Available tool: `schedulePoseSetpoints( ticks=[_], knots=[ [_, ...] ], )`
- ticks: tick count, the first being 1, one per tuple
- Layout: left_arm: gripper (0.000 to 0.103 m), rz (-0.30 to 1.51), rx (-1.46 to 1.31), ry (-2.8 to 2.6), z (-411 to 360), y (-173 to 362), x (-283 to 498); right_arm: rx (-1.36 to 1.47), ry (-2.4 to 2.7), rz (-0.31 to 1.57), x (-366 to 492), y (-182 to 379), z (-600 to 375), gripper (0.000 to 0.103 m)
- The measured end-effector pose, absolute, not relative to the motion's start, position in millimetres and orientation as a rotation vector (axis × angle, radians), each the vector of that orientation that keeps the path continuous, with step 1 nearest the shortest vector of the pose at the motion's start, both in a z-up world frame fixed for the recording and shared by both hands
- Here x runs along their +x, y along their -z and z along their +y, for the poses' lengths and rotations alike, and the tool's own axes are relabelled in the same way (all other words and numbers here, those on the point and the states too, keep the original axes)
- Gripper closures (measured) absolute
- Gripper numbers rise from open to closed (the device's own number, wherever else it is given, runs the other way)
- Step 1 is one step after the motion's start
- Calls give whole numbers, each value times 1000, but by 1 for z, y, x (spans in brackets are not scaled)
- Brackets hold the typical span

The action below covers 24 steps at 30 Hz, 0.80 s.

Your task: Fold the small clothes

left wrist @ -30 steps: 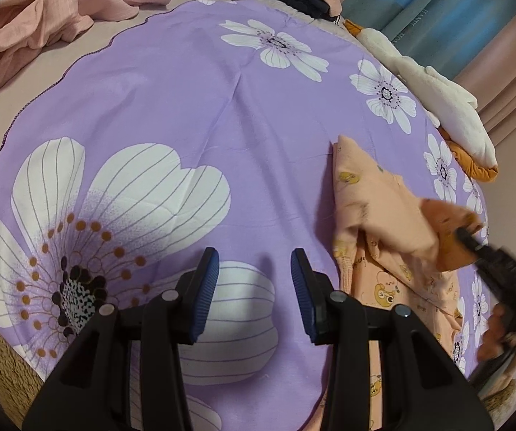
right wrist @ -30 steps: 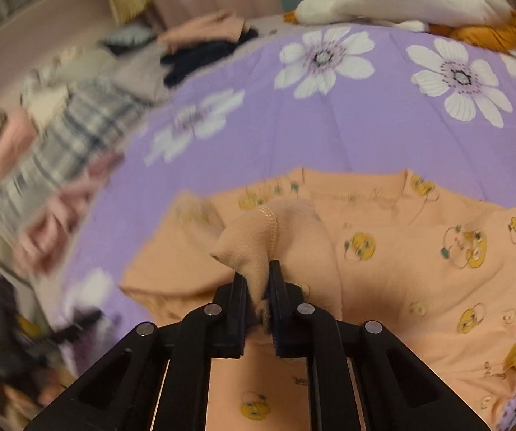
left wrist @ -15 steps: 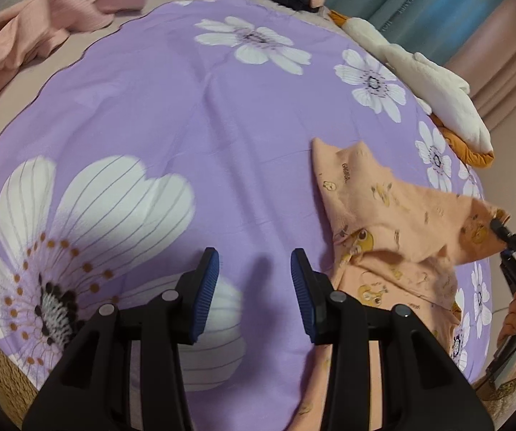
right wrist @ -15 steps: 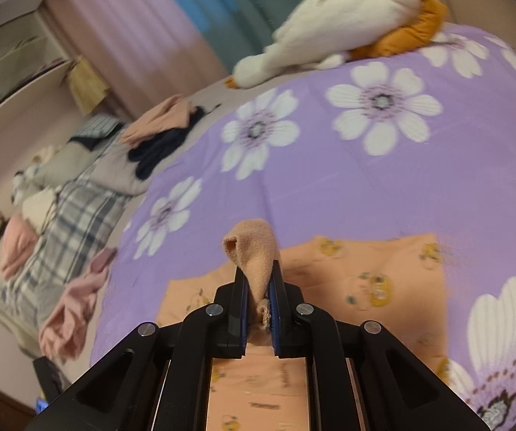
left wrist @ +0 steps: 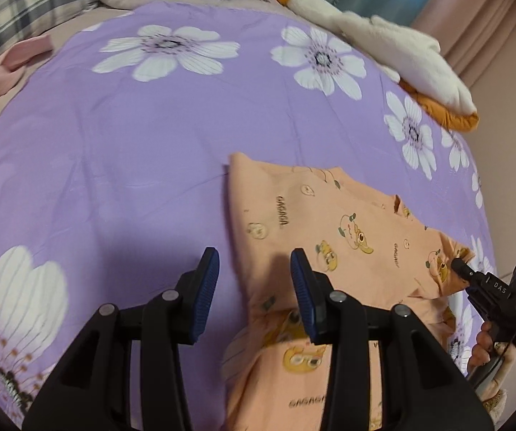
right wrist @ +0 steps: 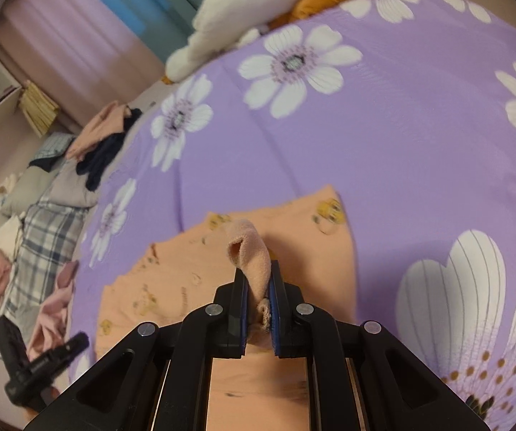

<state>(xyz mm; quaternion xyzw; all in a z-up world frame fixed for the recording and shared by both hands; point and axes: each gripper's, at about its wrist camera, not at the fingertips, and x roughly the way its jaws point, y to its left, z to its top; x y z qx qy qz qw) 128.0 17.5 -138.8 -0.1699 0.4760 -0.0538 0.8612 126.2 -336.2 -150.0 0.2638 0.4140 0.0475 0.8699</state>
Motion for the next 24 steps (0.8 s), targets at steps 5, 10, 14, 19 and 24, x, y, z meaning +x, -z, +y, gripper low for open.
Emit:
schedulePoseSetpoints(
  ticks=[5,10,14,19,24],
  knots=[
    [66,1063,-253,45,6,163,142,579,-79,889,126,165,-346,92],
    [65,1046,-208,7,11,175,142,605,-90,886,123,166,-352,92],
    [66,1062,-232,1,14,172,140,598,-68,873,120,163,-352,91],
    [66,1040,-302,48,16,155,125,567,-30,824,107,147,-357,74],
    [65,994,-320,135,7,135,101,559,-32,806,100,141,-357,61]
  ],
)
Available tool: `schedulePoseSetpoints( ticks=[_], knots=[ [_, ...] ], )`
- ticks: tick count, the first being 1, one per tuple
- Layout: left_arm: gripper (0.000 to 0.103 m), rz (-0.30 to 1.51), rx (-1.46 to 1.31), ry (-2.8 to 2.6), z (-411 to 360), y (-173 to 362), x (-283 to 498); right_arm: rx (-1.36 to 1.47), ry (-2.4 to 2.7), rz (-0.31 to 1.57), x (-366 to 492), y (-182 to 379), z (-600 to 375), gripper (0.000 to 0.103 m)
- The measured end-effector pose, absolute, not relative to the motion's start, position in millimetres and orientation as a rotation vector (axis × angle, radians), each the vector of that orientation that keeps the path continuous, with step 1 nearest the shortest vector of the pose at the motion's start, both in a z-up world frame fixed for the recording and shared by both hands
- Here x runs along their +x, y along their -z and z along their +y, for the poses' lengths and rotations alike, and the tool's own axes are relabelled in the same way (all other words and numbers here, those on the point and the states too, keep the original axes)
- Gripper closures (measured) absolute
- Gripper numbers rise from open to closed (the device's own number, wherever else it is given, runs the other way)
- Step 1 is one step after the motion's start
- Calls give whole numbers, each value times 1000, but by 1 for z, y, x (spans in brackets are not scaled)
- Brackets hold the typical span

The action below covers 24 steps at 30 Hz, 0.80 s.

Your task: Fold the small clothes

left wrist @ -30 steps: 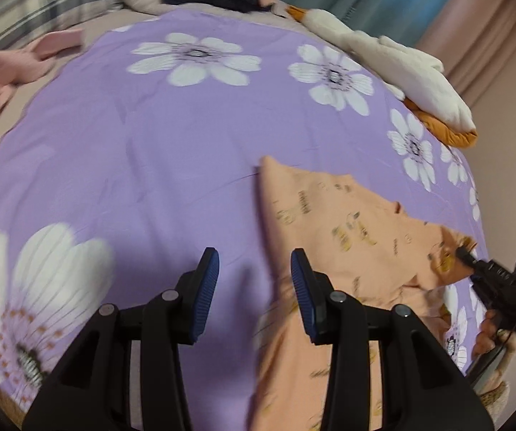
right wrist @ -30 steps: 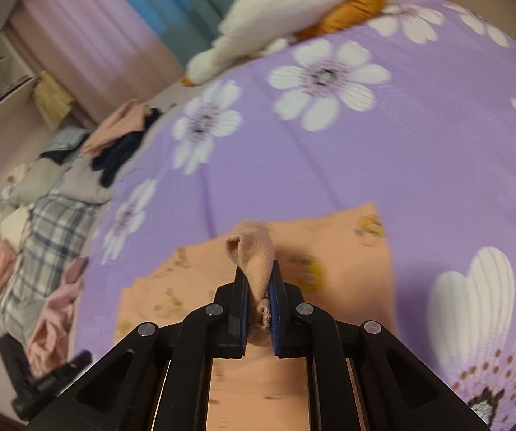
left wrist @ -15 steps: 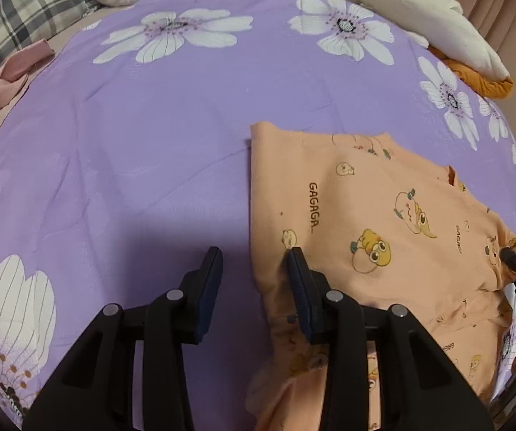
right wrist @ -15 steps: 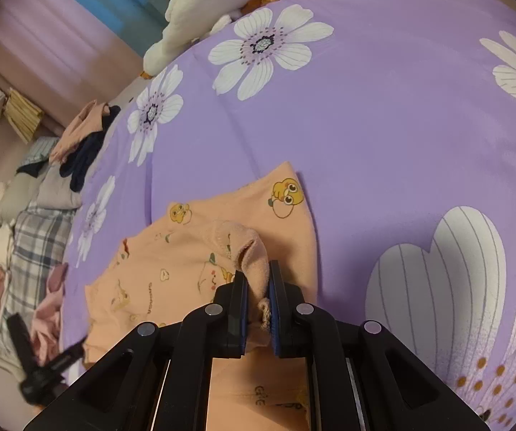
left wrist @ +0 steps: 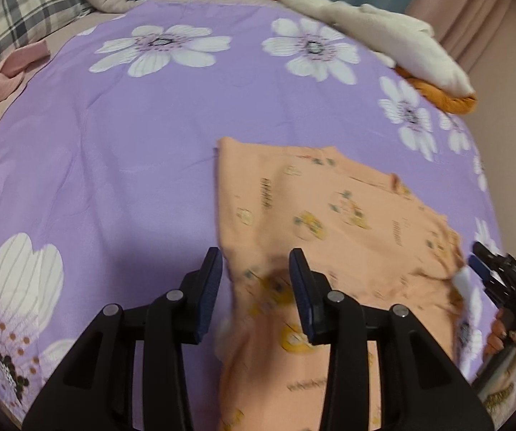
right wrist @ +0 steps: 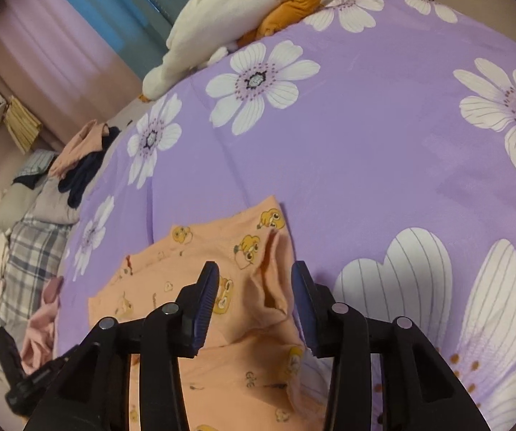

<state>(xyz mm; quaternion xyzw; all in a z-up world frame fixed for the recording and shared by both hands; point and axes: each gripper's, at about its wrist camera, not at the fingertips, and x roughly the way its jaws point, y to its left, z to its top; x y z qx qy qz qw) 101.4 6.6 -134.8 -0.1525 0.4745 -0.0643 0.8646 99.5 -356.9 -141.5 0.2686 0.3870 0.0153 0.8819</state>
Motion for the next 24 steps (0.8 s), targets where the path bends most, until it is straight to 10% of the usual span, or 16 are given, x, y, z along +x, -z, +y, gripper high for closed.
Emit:
schedulePoseSetpoints(
  ticks=[6,9,24],
  knots=[
    [66,1044,-281,127,-11,150,93,486,-16,854,109,158,-337,65],
    [67,1088,-255,86,-13,165,94,412,29,840,110,158,-328,99],
    [65,1090,-326,74,7,173,87,419,83,789,91,147,-348,99]
  ],
)
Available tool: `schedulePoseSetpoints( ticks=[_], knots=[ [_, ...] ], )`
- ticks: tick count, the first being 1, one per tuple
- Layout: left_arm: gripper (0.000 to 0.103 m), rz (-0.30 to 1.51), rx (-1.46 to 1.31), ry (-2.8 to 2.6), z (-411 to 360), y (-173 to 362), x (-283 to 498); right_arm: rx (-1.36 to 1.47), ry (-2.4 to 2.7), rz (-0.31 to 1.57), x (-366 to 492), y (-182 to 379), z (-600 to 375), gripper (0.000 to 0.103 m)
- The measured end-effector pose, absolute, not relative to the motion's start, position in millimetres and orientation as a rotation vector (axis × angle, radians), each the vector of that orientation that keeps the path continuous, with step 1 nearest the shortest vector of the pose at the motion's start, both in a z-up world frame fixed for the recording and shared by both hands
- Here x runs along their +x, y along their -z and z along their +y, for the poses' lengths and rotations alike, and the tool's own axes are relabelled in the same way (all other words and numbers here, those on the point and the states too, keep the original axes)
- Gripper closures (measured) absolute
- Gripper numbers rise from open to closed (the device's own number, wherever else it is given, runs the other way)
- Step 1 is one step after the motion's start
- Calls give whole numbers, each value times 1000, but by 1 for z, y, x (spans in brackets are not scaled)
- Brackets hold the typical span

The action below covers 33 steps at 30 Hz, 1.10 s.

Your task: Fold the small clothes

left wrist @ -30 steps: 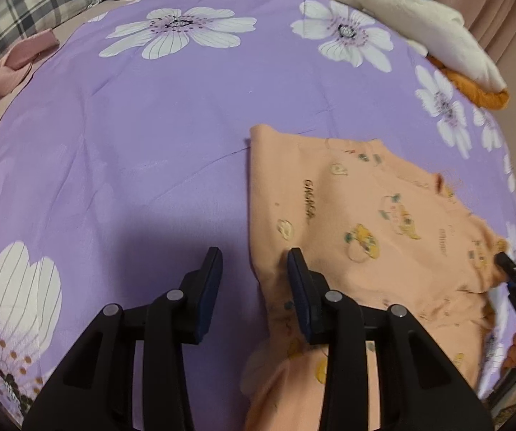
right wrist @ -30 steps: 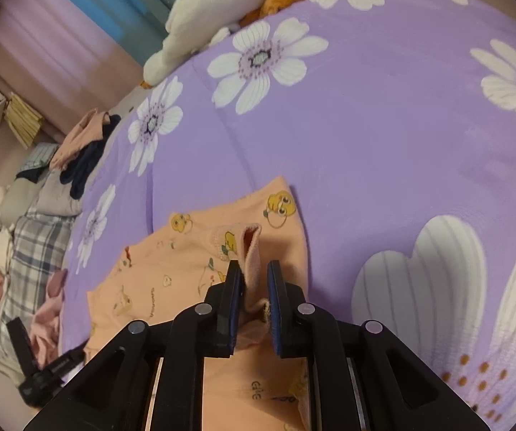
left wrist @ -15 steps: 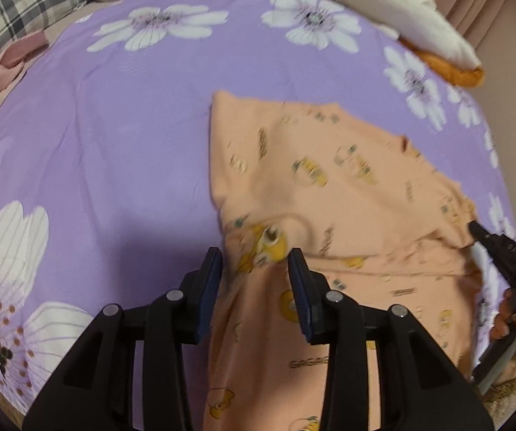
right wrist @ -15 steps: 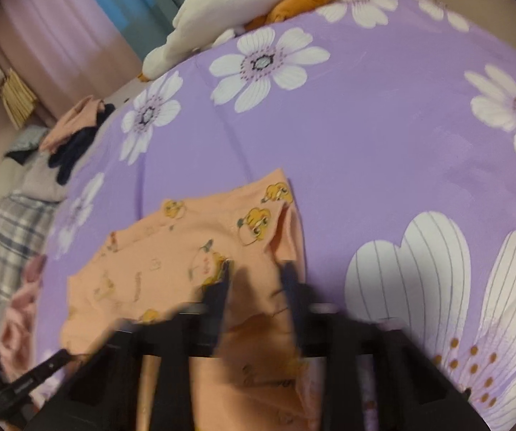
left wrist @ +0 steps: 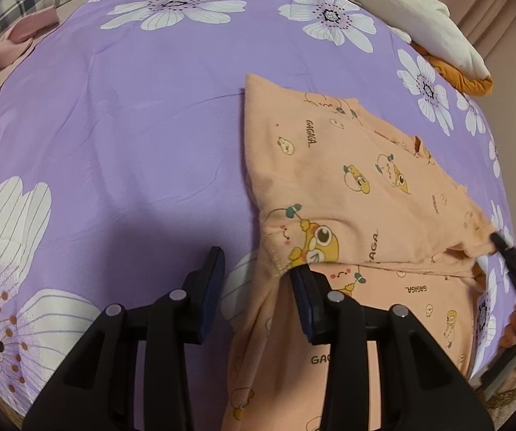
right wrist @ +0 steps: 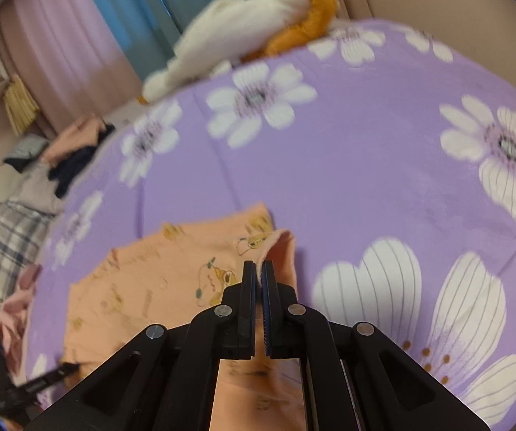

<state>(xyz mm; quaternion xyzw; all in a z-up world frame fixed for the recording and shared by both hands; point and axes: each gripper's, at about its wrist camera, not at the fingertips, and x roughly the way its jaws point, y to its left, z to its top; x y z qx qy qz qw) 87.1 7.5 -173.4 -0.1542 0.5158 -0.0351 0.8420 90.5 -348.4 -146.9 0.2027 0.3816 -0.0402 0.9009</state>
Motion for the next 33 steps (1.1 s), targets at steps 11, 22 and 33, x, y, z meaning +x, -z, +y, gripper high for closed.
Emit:
schedulePoseSetpoints(
  ticks=[11,22,33],
  knots=[
    [66,1065,-421,62,29,172,79,409,106,850,92,162,-347,99],
    [65,1044,-453,68,36,176,73,385,113,878,94,169,-344,99],
    [61,995,-473,102,39,182,69,357,134,889,94,178,-340,99]
  ],
)
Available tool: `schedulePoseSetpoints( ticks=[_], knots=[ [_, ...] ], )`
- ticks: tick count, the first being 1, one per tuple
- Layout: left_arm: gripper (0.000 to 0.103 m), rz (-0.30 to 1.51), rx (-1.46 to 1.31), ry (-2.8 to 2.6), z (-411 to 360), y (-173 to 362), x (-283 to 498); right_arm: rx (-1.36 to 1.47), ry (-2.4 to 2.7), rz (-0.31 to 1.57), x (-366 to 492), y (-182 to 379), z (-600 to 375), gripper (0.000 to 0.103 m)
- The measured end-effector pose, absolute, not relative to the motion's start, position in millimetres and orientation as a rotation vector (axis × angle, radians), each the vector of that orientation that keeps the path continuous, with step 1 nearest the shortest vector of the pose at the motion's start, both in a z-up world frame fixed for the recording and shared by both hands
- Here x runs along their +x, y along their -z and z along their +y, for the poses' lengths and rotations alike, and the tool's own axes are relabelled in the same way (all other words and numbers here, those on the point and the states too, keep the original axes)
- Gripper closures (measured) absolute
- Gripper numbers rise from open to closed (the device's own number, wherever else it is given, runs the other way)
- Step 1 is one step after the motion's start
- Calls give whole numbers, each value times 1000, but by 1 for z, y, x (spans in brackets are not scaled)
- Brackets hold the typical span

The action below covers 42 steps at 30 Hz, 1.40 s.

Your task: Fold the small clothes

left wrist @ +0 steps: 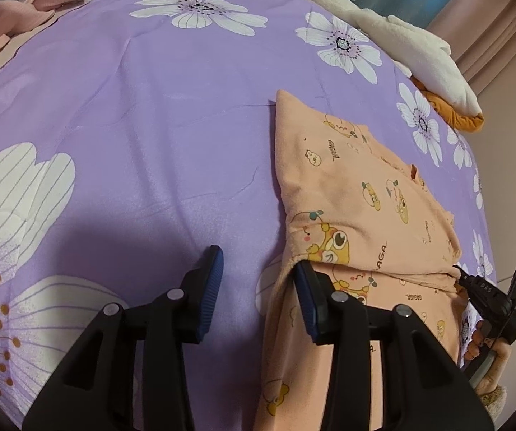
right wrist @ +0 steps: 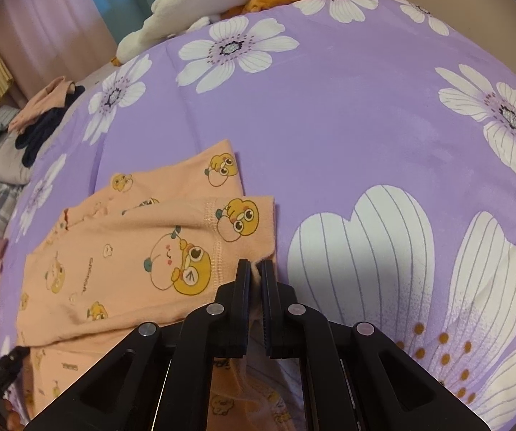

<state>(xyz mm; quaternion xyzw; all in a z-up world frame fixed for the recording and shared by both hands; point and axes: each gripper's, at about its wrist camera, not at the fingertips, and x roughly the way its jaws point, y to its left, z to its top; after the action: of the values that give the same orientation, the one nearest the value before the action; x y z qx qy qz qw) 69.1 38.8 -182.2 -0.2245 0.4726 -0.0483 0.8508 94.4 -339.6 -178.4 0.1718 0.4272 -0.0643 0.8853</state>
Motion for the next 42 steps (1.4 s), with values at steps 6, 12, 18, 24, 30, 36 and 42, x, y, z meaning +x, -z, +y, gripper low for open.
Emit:
schedulePoseSetpoints(
  ticks=[6,12,18,24,30,36,42],
  knots=[
    [60,978,-507,135,43,184,68,348,147,876,93,180,-337,99],
    [59,968,-498,143,42,184,69,306,171,873,95,180,-331,99],
    [59,964,-513,151,44,186,69,291,183,868,95,180,-329,99],
    [58,959,-508,159,44,186,70,287,185,867,95,180,-330,99],
    [58,960,-507,161,43,186,70,282,189,867,96,180,-329,99],
    [58,960,-512,161,44,186,70,279,190,867,96,180,-329,99],
    [58,960,-511,160,44,186,70,276,194,865,97,180,-327,99]
  ],
)
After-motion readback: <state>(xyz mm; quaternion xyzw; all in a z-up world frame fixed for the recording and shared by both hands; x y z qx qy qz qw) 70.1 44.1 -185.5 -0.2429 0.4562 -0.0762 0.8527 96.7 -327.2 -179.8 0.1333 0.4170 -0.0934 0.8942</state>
